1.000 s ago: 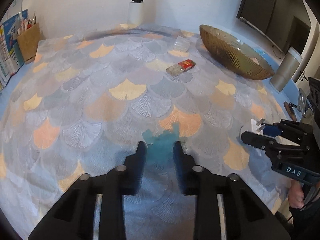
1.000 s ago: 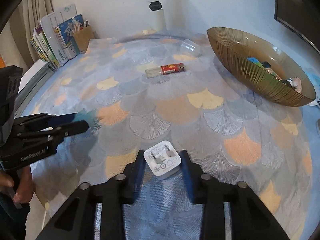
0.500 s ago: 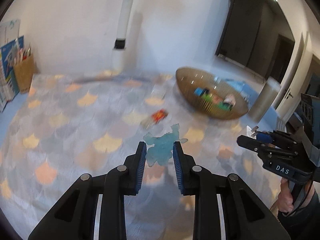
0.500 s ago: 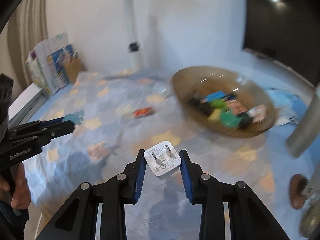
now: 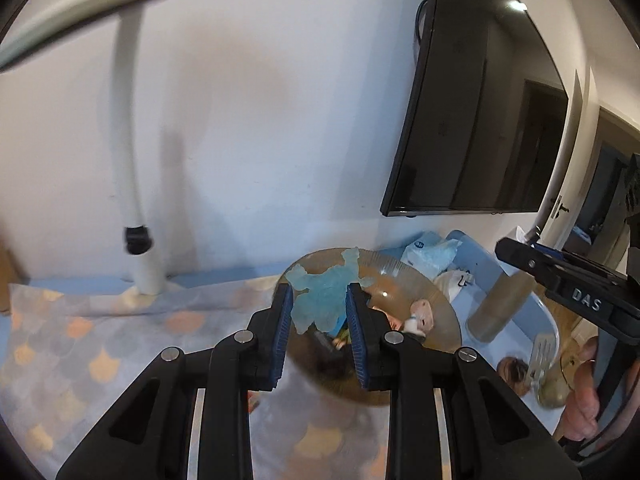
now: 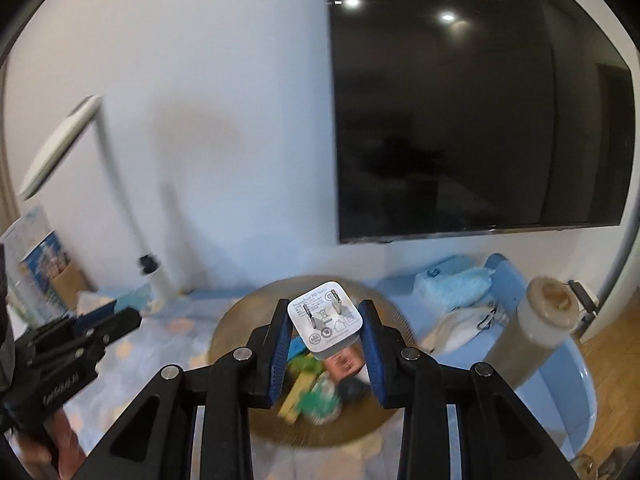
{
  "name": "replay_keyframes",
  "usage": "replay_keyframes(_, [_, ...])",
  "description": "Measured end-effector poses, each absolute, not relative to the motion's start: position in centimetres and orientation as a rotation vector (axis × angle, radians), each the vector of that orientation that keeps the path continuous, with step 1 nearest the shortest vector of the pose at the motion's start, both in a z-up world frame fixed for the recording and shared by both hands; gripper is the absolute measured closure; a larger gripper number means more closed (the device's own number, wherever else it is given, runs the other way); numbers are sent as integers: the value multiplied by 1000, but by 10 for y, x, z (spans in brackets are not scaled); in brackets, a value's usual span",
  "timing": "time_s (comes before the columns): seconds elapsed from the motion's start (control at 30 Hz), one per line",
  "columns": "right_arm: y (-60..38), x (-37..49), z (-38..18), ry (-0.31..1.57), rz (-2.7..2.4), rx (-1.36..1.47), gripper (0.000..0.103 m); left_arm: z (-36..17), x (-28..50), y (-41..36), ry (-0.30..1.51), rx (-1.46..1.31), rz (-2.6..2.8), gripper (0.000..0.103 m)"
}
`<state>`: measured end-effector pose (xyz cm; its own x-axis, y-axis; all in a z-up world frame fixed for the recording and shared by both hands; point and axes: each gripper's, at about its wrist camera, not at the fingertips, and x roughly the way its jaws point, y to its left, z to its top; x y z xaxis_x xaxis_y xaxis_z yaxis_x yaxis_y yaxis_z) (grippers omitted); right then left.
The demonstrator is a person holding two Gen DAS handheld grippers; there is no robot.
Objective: Organize rigid objects
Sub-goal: 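Open both grippers to drop the teal cloth and charger into the bowl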
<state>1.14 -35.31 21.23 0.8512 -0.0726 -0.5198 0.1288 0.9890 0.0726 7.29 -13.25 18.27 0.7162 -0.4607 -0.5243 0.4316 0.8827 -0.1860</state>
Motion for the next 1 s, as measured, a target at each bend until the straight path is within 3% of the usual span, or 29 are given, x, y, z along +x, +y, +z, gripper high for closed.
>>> replay_keyframes(0.43, [-414,120,118,806,-201,212,70,106,145,-180,790,-66,-501,79])
replay_keyframes(0.7, [-425,139,97,874,-238,191,70,86,152,-199,830,-39,-483,77])
replay_keyframes(0.73, [-425,140,97,878,-237,188,69,89,151,-201,814,-27,-475,73])
replay_keyframes(0.8, [-426,139,101,869,-247,187,66,99,146,-198,785,-13,-480,43])
replay_keyframes(0.87, [-427,129,109,839,-238,197,62,112,137,-190,744,-17,-469,29])
replay_keyframes(1.0, [-415,98,132,782,-207,196,58,138,107,-161,698,-52,-482,29])
